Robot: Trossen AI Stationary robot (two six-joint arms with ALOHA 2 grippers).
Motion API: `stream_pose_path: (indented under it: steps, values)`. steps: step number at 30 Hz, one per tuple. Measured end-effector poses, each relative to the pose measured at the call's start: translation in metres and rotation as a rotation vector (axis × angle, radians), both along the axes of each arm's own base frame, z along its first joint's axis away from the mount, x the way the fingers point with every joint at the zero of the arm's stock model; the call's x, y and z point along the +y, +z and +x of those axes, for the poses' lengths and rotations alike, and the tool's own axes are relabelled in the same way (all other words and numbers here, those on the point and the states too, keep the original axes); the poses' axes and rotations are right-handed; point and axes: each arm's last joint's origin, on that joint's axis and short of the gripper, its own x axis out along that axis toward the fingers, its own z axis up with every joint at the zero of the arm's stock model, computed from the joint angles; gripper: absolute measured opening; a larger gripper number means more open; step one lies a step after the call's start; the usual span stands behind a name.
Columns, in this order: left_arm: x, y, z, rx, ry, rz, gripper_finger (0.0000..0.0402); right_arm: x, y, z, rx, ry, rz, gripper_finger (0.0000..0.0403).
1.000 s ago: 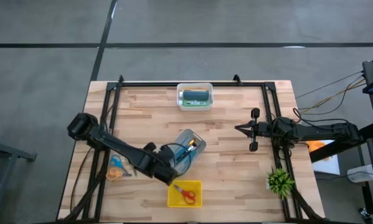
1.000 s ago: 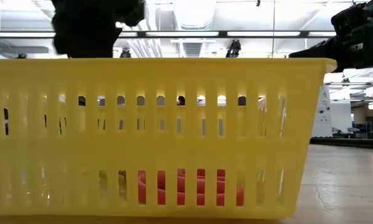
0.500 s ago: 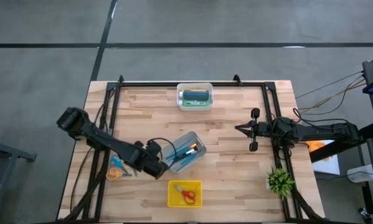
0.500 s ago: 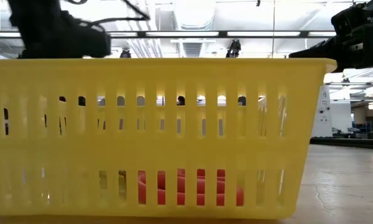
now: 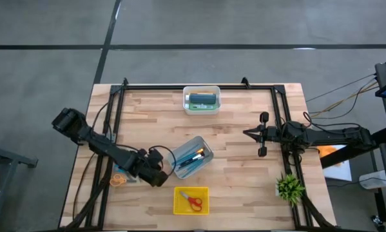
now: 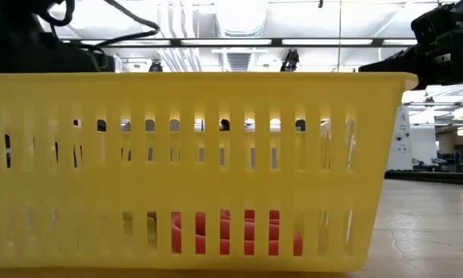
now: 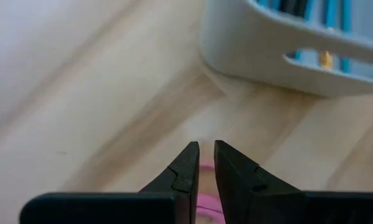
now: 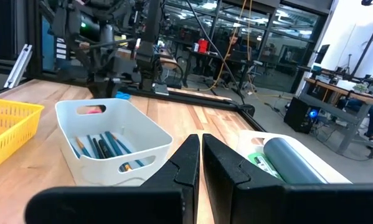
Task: Pick & Place Paint Supplies
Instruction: Put the pink scissors into the yellow bin
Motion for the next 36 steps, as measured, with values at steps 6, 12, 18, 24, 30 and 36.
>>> stream_pose_path:
  steps: [6, 12, 18, 24, 30, 36]
  values:
    - [0.000, -0.008, -0.002, -0.021, -0.005, -0.045, 0.0054, 0.000, 0.000, 0.000, -0.001, 0.000, 0.000, 0.0015]
    - [-0.001, -0.009, -0.003, -0.005, 0.084, -0.133, 0.0054, 0.000, 0.000, 0.000, 0.000, 0.000, 0.000, 0.0015]
    - [0.001, -0.009, -0.003, -0.015, 0.260, -0.199, 0.0054, 0.000, 0.000, 0.000, 0.000, 0.000, 0.000, 0.0015]
    - [0.012, -0.009, 0.003, -0.027, 0.310, -0.195, 0.0054, 0.000, 0.000, 0.000, 0.000, 0.000, 0.000, 0.0015]
    - [0.016, -0.009, 0.004, -0.009, 0.496, -0.300, 0.0054, 0.000, 0.000, 0.000, 0.000, 0.000, 0.000, 0.0015]
    - [0.018, -0.006, -0.002, 0.009, 0.738, -0.391, 0.0054, 0.000, 0.000, 0.000, 0.000, 0.000, 0.000, 0.0015]
